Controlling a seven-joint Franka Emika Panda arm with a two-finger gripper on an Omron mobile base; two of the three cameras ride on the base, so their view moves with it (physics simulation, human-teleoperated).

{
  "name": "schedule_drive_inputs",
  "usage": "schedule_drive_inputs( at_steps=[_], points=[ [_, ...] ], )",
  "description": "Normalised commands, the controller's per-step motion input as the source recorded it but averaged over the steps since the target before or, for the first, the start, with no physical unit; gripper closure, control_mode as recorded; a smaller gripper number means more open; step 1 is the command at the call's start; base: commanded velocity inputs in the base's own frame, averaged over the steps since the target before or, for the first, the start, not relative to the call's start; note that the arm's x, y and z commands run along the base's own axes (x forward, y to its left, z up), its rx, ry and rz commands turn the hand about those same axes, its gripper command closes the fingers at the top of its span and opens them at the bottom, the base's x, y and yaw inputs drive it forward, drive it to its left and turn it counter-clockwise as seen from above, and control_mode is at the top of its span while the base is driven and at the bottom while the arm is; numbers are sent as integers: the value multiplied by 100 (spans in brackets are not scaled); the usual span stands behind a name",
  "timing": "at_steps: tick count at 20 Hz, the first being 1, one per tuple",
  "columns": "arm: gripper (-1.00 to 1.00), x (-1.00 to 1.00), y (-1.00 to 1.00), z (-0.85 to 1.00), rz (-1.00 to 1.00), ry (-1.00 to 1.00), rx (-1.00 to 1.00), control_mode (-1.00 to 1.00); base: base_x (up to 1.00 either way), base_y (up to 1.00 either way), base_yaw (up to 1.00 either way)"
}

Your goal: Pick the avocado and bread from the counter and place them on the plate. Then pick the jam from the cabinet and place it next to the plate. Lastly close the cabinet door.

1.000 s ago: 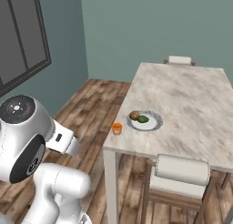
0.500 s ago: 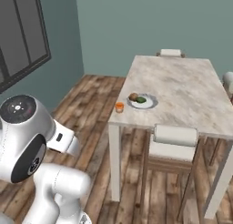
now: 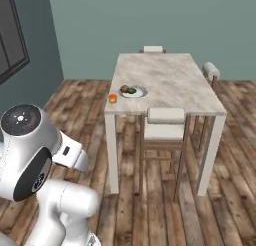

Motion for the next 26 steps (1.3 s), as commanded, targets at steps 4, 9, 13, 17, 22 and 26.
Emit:
schedule_drive_inputs(
  at_steps=[4, 9, 13, 17, 22, 26],
  points=[
    [-100, 0, 0, 0, 0, 0, 0, 100, -58, 0, -38],
    [-100, 0, 0, 0, 0, 0, 0, 100, -46, 0, -41],
    [-100, 0, 0, 0, 0, 0, 0, 100, -39, 0, -43],
    [-100, 0, 0, 0, 0, 0, 0, 100, -32, 0, -42],
    [-100, 0, 0, 0, 0, 0, 0, 100, -26, 0, -41],
    [-100, 0, 0, 0, 0, 0, 0, 100, -19, 0, -39]
  ],
)
